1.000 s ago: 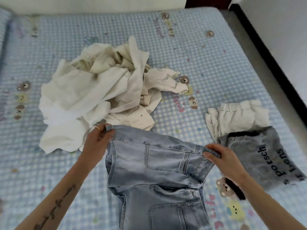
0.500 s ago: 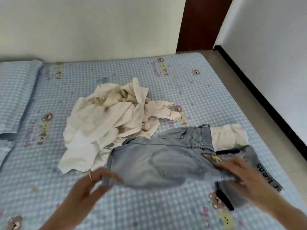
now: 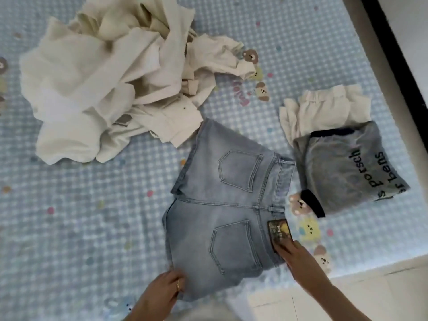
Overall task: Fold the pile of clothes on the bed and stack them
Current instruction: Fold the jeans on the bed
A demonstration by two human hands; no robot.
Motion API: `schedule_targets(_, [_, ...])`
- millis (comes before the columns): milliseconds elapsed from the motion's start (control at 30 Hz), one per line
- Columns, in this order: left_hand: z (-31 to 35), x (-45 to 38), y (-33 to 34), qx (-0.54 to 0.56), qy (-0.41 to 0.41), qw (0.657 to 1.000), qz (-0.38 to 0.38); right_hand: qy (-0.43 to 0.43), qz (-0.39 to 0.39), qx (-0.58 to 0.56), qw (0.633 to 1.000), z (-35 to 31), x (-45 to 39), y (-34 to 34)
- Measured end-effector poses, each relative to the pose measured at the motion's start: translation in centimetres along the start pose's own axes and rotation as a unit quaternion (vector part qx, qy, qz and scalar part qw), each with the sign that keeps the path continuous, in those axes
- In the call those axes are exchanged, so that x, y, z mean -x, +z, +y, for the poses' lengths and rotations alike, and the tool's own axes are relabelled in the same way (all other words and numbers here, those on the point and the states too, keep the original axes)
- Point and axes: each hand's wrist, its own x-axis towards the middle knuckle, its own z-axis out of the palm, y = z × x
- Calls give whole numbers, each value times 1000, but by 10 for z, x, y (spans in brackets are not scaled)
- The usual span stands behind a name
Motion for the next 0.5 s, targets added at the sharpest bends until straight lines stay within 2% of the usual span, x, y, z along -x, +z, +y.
schedule_targets(67, [-7,-1,7,-30,-7,999,16,6,-2,8,1000,1,6,8])
schedule_targets(133, [-3,3,13,8,-30,999,-13,25,8,3,1000,-4,11,13])
schedule_targets(200, [5,9,18,-6,-38,999,-30,33,9,-19,999,-9,12,11])
schedule_targets(233, [9,9,16,29,-69,996,-56,34,1,-52,998,-10,13,10])
schedule_targets(333, [7,0,-10,200,-164,965,-39,43,-43,-146,987,3,7,-4])
schedule_targets(400, [0,-24,-53,328,-194,923,58,63,-35,-244,967,17,-3,-27])
schedule_targets(500, [-11,-89,-120,361,-189,896,176,128,77,-390,908,37,-32,-65])
